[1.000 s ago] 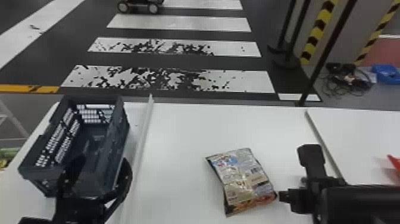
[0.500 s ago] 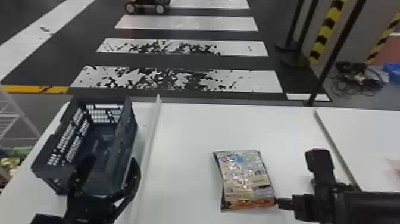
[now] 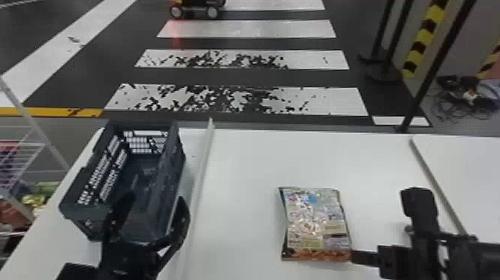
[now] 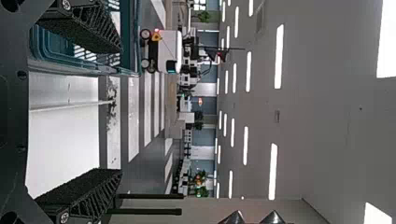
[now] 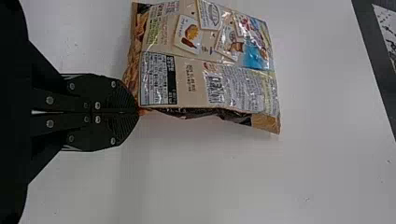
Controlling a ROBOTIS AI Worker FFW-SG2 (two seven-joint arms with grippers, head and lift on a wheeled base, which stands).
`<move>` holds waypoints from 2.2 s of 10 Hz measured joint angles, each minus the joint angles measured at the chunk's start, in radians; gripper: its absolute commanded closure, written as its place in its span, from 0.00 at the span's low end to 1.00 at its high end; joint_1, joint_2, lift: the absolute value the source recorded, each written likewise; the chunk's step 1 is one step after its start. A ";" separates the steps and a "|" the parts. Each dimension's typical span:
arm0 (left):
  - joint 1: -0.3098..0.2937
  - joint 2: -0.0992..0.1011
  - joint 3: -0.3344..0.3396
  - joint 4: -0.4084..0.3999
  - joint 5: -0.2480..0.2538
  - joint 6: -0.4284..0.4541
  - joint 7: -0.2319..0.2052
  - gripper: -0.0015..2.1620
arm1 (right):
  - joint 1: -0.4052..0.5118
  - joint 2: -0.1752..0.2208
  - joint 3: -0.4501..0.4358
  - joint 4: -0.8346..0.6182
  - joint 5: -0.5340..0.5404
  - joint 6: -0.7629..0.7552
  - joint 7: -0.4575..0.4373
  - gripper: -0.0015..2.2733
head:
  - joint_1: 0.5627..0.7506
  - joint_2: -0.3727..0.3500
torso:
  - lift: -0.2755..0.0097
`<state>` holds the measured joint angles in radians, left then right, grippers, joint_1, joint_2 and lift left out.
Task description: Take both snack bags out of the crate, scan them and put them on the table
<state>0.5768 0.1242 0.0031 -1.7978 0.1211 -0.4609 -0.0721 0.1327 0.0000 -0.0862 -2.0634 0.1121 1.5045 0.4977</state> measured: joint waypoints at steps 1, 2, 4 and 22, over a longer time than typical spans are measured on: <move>0.000 0.000 0.000 0.000 0.000 0.000 0.000 0.04 | -0.001 0.000 -0.004 0.000 -0.011 -0.002 0.006 0.96 | 0.70 0.62 | 0.65; 0.000 0.000 0.000 0.000 0.000 0.000 0.000 0.04 | -0.001 0.000 -0.005 -0.001 -0.007 -0.007 0.000 0.96 | 0.70 0.62 | 0.65; -0.001 0.000 0.000 0.002 0.000 0.000 0.000 0.04 | -0.004 0.000 -0.012 0.000 0.006 -0.015 -0.007 0.96 | 0.70 0.59 | 0.65; 0.001 0.001 -0.002 0.001 0.000 0.000 0.000 0.04 | -0.025 0.000 -0.032 0.082 -0.054 -0.080 0.021 0.96 | 0.70 0.62 | 0.65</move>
<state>0.5776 0.1254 0.0008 -1.7968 0.1212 -0.4609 -0.0721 0.1074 0.0000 -0.1186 -1.9811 0.0580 1.4248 0.5186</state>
